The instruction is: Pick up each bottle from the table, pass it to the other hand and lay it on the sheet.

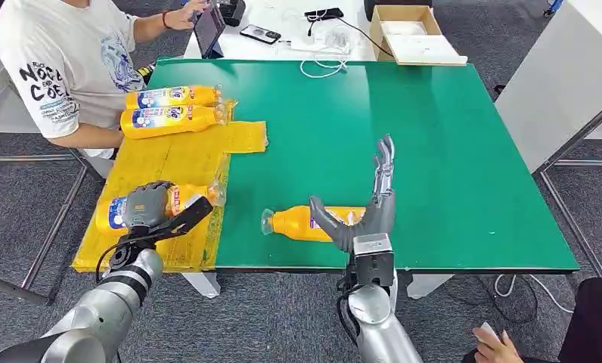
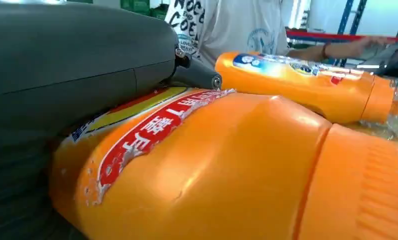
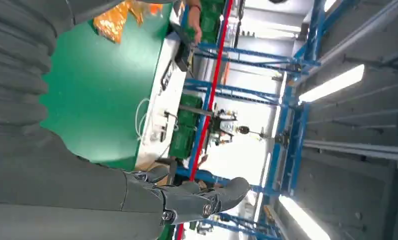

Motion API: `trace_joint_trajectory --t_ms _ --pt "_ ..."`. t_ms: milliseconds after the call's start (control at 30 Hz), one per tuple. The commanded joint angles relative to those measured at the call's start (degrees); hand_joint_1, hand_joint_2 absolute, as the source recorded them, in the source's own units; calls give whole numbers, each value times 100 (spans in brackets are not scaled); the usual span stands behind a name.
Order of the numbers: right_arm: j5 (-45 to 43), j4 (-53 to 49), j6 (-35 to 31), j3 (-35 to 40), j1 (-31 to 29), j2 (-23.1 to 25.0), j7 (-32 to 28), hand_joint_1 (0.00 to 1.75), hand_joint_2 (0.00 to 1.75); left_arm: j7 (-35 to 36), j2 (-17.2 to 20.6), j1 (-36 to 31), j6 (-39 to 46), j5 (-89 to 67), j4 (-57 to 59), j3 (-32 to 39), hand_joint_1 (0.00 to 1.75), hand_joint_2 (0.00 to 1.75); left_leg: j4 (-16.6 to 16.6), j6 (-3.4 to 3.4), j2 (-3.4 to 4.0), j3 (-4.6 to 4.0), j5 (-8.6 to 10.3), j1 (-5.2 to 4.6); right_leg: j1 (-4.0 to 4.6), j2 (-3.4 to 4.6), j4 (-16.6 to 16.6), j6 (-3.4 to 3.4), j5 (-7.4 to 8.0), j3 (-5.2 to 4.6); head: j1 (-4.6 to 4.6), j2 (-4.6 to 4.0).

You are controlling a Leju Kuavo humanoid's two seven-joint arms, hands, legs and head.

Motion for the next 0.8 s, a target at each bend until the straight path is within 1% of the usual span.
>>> trace_joint_trajectory --t_ms 33,67,100,133,167,200,233,300,333,500,533,633,700,800 --pt "-44 816 172 -100 -294 51 17 0 175 72 181 -70 -326 13 625 -131 175 175 -6 5 19 43 -13 -1 3 12 -7 -14 -6 37 0 0" --pt "-39 842 184 -106 -295 59 17 0 175 48 165 -83 -462 88 654 -79 112 175 -6 4 16 36 -10 -1 3 9 -6 -12 -5 30 0 0" --pt "-26 859 197 -112 -296 62 17 0 175 -14 143 -90 -595 193 656 -6 5 175 -5 3 12 25 -5 -1 1 7 -4 -8 -2 20 0 0" --pt "-18 871 208 -124 -293 69 17 0 175 -89 104 -121 -808 356 674 113 0 175 -6 4 15 41 -11 -2 3 8 -5 -13 -7 35 2 0" --pt "-11 878 219 -145 -288 78 17 0 175 -136 74 -143 -1052 505 681 220 0 175 -6 3 11 29 -5 -1 2 6 -5 -9 -2 24 0 0" --pt "-11 878 219 -145 -288 78 17 0 175 -136 74 -143 -1052 505 681 220 0 175 -5 2 9 26 -4 0 3 5 -5 -7 -1 22 0 0" --pt "-8 877 221 -151 -286 73 17 0 175 -132 58 -149 -1062 507 668 218 0 175 -5 5 13 46 -11 -1 3 6 -5 -13 -8 40 0 0" --pt "-8 877 221 -151 -286 73 17 0 175 -132 58 -149 -1062 507 668 218 0 175 -5 3 5 41 -4 -2 1 2 -4 -7 -4 37 0 0" --pt "-2 869 231 -170 -281 82 17 0 175 -158 53 -155 -1232 578 660 256 0 0 -7 6 3 58 -9 -3 1 -1 -7 -12 -8 55 -2 0" --pt "25 1001 326 -244 -301 113 17 0 175 -513 -21 -193 -1980 1120 637 583 0 0 -6 4 -15 48 -2 -2 -1 -9 -5 -9 -6 48 0 0" --pt "28 1024 342 -257 -306 118 17 0 175 -558 -26 -193 -2130 1192 637 617 0 0 -6 7 -15 61 -6 -2 0 -12 -6 -14 -10 62 0 0" --pt "28 1040 358 -272 -311 121 17 0 175 -592 -31 -187 -2238 1246 632 640 0 0 -7 6 -27 66 -2 -2 -2 -20 -7 -12 -8 70 -2 0" --pt "29 1056 391 -316 -309 134 17 0 175 -676 -61 -191 -2572 1484 624 776 0 0 -7 7 -45 74 2 -3 -3 -37 -6 -10 -10 80 0 0" --pt "19 1143 455 -383 -345 152 17 0 175 -756 -108 -229 -3051 1796 633 923 0 0 -9 8 -44 87 4 -4 -3 -38 -7 -13 -10 92 0 0"
